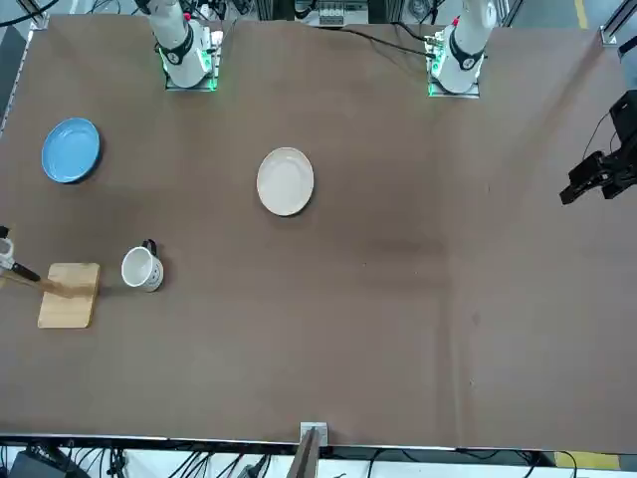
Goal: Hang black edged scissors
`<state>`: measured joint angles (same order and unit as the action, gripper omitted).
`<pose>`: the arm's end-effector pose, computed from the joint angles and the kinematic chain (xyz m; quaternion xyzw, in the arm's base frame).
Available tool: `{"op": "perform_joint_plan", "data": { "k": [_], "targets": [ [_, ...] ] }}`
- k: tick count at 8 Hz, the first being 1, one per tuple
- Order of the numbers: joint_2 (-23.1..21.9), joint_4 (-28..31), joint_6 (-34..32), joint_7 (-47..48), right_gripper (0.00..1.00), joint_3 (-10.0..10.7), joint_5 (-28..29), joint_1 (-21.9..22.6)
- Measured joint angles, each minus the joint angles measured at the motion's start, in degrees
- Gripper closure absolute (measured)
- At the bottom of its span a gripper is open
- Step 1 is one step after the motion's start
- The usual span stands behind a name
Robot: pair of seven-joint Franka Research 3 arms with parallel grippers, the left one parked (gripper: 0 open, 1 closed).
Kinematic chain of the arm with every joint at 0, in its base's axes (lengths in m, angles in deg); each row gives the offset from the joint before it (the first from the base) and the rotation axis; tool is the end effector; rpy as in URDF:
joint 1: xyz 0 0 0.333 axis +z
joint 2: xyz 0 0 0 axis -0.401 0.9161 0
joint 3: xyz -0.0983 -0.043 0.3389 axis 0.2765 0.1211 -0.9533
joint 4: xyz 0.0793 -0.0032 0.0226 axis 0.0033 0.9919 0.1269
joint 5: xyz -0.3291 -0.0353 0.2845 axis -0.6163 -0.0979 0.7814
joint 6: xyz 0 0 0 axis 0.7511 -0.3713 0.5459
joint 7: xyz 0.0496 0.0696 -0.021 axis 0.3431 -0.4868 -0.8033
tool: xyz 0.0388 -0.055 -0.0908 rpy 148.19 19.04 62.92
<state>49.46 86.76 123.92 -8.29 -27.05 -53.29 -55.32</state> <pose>0.6774 -0.3466 0.5042 -0.9742 0.1048 0.0092 0.1997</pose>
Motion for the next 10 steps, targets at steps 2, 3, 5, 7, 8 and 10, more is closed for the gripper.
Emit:
{"op": "perform_joint_plan", "data": {
  "k": [2,3,5,7,8,10],
  "targets": [
    [-0.1,-0.8,-0.4,1.2,0.00,-0.1,0.0,1.0],
    [-0.3,-2.3,-0.9,2.8,0.00,-0.3,-0.9,2.6],
    [-2.7,-5.0,-2.2,6.6,0.00,-0.6,-6.3,8.0],
    [-7.2,-5.7,-3.2,11.5,0.00,-1.0,-15.6,15.7],
    [-9.6,-5.5,-4.8,14.1,0.00,-1.1,-20.0,20.4],
    [-14.3,-2.6,-7.3,17.3,0.00,-1.1,-22.7,26.3]
  ]
}}
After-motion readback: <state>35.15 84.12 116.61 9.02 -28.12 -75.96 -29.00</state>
